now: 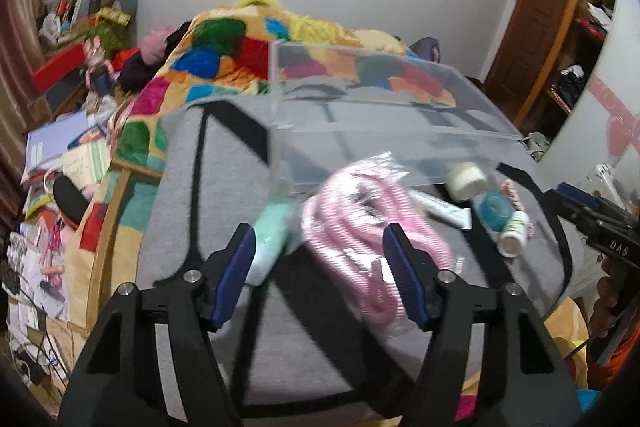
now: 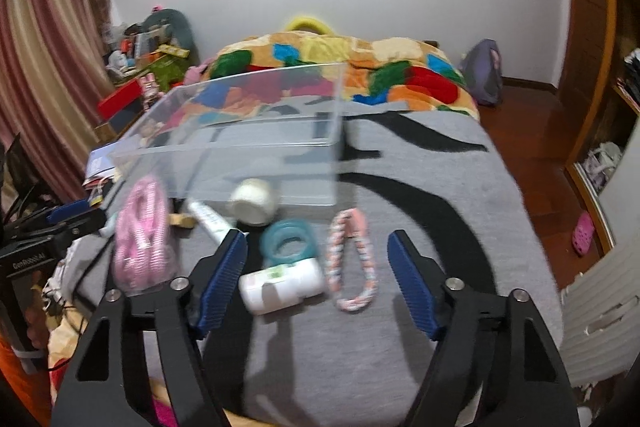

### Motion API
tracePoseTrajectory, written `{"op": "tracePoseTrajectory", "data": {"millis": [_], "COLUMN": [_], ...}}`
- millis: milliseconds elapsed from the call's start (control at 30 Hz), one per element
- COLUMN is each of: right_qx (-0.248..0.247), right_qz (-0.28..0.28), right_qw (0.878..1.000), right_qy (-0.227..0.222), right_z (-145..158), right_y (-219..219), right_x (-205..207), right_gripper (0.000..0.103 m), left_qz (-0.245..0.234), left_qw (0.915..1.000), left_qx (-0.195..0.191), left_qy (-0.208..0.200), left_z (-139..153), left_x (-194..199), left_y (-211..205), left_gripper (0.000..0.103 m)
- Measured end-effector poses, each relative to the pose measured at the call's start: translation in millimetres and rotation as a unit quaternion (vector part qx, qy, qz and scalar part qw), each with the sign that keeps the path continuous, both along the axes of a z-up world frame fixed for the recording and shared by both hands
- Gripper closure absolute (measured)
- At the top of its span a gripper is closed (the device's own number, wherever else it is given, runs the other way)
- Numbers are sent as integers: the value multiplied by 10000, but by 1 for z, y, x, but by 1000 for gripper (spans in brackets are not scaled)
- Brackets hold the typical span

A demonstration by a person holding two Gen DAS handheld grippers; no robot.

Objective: Organize objects
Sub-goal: 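Grasp the mint-green bottle with the left tool while the right tool grasps the braided rope toy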

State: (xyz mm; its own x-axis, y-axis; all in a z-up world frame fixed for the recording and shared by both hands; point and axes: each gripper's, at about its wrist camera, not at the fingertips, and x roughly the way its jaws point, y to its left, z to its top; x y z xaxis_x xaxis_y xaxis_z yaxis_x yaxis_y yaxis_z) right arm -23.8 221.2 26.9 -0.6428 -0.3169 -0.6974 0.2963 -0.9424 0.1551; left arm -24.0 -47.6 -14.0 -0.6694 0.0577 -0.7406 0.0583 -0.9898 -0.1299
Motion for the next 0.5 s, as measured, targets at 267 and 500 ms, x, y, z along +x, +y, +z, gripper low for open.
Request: {"op": "tracePoseTrajectory", "data": {"millis": [267,500], "right_qx": [-42,10], "right_qz": [-111,32], "right_qw": [9991,9976], "right_qy": [-411,-691], "right_z": [-22,-39], "right_y": [18,6], "right_x": [-22,-41], "right_gripper": [50,58], "left_qz": [253,107], "left_qw": [9990,9988], "left_qx": [-45,-255], "left_qy": [-360,-402], "left_z": [-25,-39], "left_x": [-13,-19], "left_y": [-33,-27], "left_gripper": [47,57]}}
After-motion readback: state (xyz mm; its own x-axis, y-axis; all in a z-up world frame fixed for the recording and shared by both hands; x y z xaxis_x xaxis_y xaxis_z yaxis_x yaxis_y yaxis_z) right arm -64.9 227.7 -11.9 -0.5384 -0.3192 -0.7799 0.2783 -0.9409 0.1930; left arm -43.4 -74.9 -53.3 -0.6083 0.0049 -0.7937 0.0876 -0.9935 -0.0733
